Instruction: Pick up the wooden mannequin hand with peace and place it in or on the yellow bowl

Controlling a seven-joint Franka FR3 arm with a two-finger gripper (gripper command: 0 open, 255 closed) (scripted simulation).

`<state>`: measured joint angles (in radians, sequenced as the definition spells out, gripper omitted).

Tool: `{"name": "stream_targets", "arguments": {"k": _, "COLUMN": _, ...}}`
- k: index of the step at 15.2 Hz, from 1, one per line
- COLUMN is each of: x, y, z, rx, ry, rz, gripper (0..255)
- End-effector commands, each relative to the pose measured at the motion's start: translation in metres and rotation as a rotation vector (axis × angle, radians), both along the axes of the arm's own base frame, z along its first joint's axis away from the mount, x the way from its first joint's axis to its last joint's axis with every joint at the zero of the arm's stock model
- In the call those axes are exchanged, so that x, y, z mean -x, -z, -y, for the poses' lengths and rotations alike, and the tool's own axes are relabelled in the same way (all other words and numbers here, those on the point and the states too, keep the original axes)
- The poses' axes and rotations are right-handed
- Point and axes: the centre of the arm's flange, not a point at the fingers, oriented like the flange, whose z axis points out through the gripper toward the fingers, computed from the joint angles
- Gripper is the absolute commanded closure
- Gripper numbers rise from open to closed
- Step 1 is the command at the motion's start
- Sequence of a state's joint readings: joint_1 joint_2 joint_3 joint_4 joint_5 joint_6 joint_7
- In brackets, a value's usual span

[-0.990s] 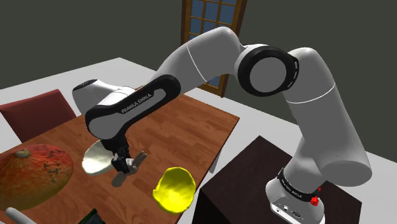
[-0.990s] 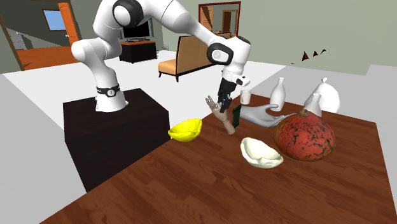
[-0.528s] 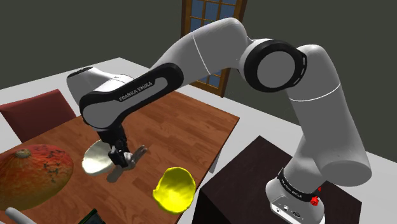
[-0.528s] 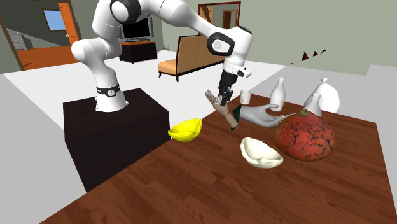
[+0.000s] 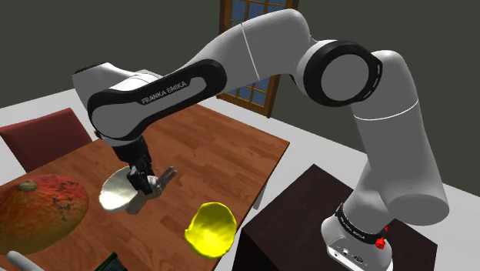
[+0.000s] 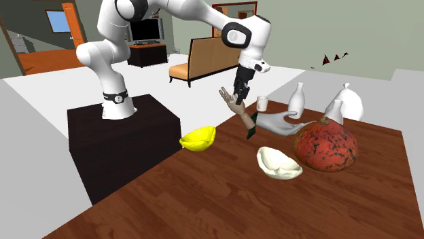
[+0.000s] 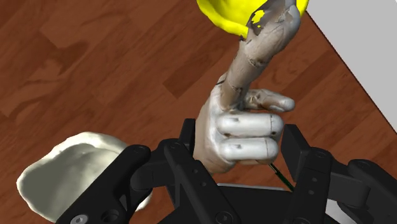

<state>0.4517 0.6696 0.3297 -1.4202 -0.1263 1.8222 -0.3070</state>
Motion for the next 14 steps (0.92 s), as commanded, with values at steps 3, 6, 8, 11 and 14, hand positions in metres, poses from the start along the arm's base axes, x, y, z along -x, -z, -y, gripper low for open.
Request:
{"name": "stream_targets", "arguments": {"k": 3, "x": 0.0, "y": -0.022, "z": -0.001, "rx": 0.0, "ry": 0.0, "rz": 0.0, "gripper": 255}}
{"name": "stream_targets", "arguments": {"k": 6, "x": 0.02, "y": -0.03, "z": 0.017, "rx": 0.0, "ry": 0.0, "rz": 0.0, "gripper": 255}}
{"name": "stream_targets", "arguments": {"k": 8, "x": 0.039, "y": -0.035, "z": 0.034, "rx": 0.0, "ry": 0.0, "rz": 0.0, "gripper": 255}}
{"name": "stream_targets", "arguments": {"k": 11, "x": 0.068, "y": -0.044, "z": 0.06, "rx": 0.0, "ry": 0.0, "rz": 0.0, "gripper": 255}}
{"name": "stream_targets", "arguments": {"k": 14, "x": 0.096, "y": -0.052, "z": 0.085, "rx": 0.0, "ry": 0.0, "rz": 0.0, "gripper": 255}}
